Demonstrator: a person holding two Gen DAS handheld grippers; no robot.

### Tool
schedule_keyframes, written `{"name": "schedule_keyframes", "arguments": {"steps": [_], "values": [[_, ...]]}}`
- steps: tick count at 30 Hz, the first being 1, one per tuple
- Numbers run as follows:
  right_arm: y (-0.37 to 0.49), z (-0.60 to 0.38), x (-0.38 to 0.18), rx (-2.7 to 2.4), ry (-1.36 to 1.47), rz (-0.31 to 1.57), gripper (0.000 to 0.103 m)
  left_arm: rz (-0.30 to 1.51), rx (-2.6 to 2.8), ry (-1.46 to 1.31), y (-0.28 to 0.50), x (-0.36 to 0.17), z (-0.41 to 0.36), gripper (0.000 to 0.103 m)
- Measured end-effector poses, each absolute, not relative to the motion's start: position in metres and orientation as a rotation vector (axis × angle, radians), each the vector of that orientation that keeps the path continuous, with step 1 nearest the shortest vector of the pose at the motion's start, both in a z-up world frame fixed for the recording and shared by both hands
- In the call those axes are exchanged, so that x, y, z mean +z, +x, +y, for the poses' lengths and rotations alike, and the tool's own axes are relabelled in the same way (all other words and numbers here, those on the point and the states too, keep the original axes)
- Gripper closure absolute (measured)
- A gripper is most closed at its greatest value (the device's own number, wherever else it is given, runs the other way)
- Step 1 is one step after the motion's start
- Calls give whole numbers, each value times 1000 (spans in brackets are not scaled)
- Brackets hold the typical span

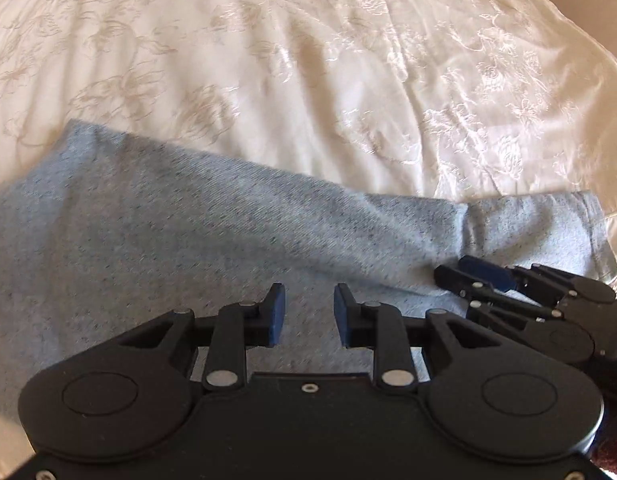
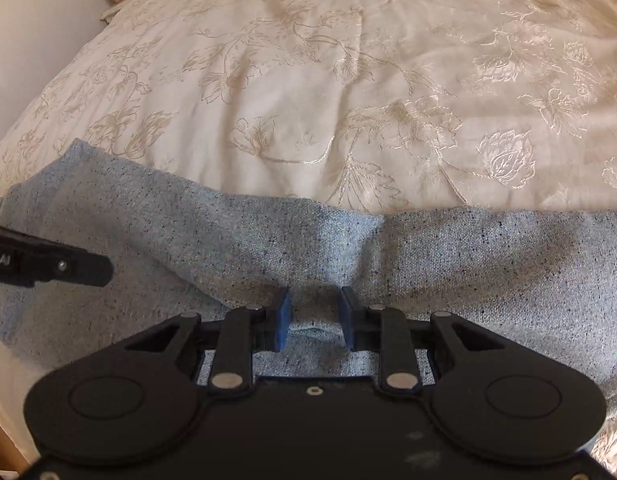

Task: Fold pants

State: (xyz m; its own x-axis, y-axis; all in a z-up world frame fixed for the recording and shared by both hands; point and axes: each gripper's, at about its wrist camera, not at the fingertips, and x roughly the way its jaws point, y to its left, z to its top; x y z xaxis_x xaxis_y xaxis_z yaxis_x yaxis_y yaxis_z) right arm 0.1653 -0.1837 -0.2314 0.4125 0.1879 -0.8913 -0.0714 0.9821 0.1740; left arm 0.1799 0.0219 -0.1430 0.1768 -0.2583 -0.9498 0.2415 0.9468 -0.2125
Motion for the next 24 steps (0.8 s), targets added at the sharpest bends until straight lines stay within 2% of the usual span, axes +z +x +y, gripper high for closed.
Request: {"name": "schedule_keyframes", "arguments": {"steps": [6,11,14,17,24], "values": [[169,-200,-208,158,78,1084,75,1418,-330,43,220,-193,-9,69],[160,-250,-193,33,176,1080,74,1457,-282,-31,231,-192,-7,69],[155,-274,-190,-14,229,1075,73,1461,-307,-6,212,-190,-1,68],[160,-288,-213,-55,275,1153,74,1459,-304,-5,182,-194,8,67],[110,-307,-232,-60,242,1243,75,1459,-311,55,114,-195,20,66]]}}
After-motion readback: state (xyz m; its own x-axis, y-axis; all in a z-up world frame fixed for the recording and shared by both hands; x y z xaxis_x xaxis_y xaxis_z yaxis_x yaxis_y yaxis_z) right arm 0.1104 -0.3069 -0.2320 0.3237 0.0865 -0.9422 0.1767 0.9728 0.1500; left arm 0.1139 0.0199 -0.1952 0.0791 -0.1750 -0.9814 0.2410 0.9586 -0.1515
